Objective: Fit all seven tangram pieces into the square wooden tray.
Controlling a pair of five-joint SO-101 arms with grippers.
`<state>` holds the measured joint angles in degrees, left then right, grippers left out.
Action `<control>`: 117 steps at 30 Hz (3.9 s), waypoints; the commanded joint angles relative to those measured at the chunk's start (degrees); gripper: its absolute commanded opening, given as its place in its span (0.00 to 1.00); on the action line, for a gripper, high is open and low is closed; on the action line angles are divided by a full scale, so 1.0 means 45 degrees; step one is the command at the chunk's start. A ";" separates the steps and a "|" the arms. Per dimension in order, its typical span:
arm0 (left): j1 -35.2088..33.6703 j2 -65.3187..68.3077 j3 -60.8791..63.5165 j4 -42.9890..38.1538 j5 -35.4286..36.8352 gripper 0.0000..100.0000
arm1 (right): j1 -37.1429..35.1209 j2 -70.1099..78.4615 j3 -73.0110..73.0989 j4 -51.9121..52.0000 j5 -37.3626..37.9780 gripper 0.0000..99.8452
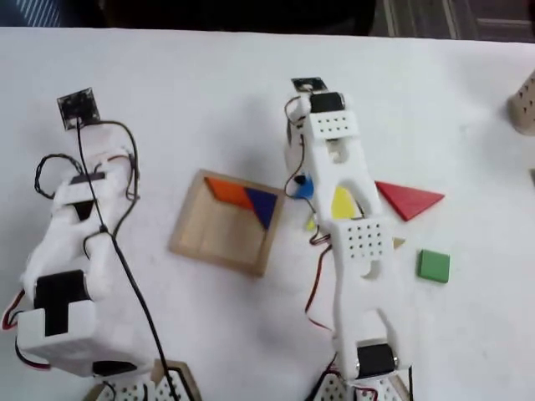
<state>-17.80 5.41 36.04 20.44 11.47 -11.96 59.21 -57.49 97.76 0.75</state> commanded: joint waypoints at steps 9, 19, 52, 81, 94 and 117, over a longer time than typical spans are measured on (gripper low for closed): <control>0.0127 -0.0049 -0.0645 0.0039 0.0039 0.02 | -0.0244 -0.1963 0.2051 -0.0068 -0.1661 0.18; 0.0127 -0.0049 -0.0664 0.0039 0.0039 0.02 | -0.0557 -0.4405 0.6193 -0.1553 -0.1993 0.18; 0.0107 -0.0049 -0.0606 0.0039 0.0039 0.02 | 0.0049 -0.6203 1.0002 -0.4737 -0.2618 0.16; 0.0088 -0.0049 -0.0625 0.0020 0.0039 0.02 | 0.0420 -0.7746 1.0100 -0.3839 -0.2637 0.10; 0.0127 -0.0049 -0.0645 0.0000 0.0039 0.02 | -0.0381 -0.8313 1.0686 -0.3507 -0.2618 0.11; 0.0166 -0.0029 -0.0684 -0.0059 0.0039 0.02 | -0.0694 -0.7023 1.0471 -0.2432 1.2874 0.24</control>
<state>-17.71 5.41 36.04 20.44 11.47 -15.21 27.30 -9.23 87.30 56.92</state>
